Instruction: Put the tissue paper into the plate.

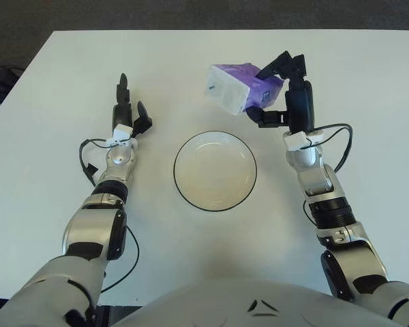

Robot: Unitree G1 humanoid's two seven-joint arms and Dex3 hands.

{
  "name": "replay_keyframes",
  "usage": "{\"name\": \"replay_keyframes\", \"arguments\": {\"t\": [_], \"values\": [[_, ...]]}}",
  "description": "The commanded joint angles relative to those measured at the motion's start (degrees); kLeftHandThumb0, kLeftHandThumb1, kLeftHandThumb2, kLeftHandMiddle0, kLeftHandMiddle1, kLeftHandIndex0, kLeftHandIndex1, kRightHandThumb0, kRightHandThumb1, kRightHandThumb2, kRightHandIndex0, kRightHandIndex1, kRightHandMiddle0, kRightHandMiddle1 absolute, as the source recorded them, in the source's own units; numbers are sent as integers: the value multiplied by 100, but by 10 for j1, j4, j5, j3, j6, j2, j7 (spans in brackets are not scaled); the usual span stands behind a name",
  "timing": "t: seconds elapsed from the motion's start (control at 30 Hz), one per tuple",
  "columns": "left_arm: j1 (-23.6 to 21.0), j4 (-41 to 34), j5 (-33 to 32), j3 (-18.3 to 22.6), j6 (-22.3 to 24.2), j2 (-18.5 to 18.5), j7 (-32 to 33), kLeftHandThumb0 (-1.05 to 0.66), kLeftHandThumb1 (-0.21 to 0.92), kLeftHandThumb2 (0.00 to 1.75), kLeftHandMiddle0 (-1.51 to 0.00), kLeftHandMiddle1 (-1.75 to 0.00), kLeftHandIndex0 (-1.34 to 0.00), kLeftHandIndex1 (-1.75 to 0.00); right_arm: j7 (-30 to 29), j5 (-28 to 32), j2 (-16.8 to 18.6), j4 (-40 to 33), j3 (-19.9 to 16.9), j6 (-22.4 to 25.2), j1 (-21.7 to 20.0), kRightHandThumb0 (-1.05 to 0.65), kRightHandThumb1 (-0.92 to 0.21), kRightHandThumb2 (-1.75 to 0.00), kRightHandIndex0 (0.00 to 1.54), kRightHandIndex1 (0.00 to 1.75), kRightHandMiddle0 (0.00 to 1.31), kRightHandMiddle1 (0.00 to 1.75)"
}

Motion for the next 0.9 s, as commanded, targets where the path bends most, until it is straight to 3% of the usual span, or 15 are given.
{"name": "replay_keyframes", "arguments": {"t": [0.0,0.53,0.87], "values": [[101,66,15,-13,45,-30,-1,-92,92,108,-7,0,0,-9,7,7,5,-31,8,-42,12,-45,-36,-126,124,175,57,175],[99,67,22,-24,51,-25,6,-93,92,107,-3,0,0,-8,134,76,-1,-100,35,-21,61,-45,-36,-126,118,175,57,175],[98,69,28,-30,50,-24,11,-93,92,107,-3,0,0,-4,210,118,-3,-142,41,16,80,-46,-34,-128,115,175,58,175]]}}
